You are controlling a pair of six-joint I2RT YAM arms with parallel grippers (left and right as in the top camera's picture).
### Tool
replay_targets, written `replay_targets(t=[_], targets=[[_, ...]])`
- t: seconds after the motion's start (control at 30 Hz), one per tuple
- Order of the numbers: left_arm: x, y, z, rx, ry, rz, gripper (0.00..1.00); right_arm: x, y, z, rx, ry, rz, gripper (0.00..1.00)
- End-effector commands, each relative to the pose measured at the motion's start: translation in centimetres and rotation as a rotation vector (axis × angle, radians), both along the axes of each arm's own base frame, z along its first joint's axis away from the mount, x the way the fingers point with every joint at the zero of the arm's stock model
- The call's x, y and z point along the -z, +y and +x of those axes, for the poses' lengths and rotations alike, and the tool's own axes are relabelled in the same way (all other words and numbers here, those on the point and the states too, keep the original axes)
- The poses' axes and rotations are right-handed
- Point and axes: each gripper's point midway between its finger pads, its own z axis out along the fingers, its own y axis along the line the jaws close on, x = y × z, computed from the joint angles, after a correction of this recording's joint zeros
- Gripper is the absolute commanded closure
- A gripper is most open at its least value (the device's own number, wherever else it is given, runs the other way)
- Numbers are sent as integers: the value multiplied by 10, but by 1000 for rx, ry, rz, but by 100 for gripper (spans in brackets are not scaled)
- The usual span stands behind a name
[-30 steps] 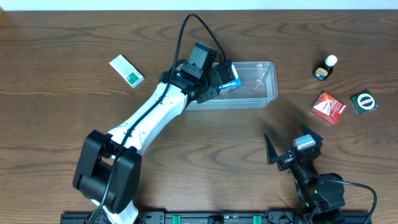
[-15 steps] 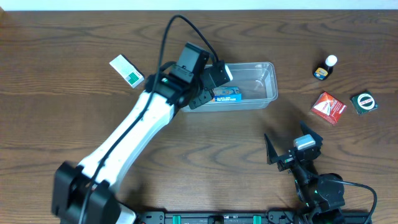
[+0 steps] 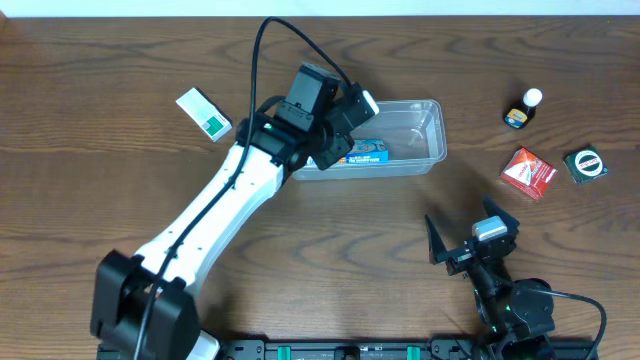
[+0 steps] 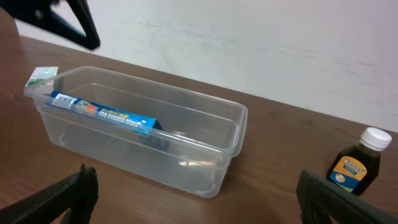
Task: Pack container
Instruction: 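Lower the blue box into the container and open the left gripper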
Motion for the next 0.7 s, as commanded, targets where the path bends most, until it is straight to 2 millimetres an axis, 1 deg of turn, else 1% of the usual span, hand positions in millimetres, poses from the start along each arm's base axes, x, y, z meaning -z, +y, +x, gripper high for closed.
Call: replay_targets(t=[0.0, 0.17, 0.37, 0.47, 0.53, 0.57, 0.67], targets=[[12, -4, 1, -110, 94, -56, 94, 0, -2, 0, 4, -3, -8, 1], [36, -2, -2, -170, 177, -42, 94, 0, -2, 0, 4, -3, -8, 1], [53, 15, -29, -284, 342, 2, 94, 0, -2, 0, 4, -3, -8, 1], [57, 20, -38, -308, 386, 22, 94, 0, -2, 0, 4, -3, -8, 1], [58, 21, -41, -309, 395, 31, 95, 0, -2, 0, 4, -3, -9, 1], [58, 21, -40, -308, 393, 29, 94, 0, -2, 0, 4, -3, -8, 1], [51, 15, -31, -303, 353, -4, 94, 0, -2, 0, 4, -3, -8, 1]])
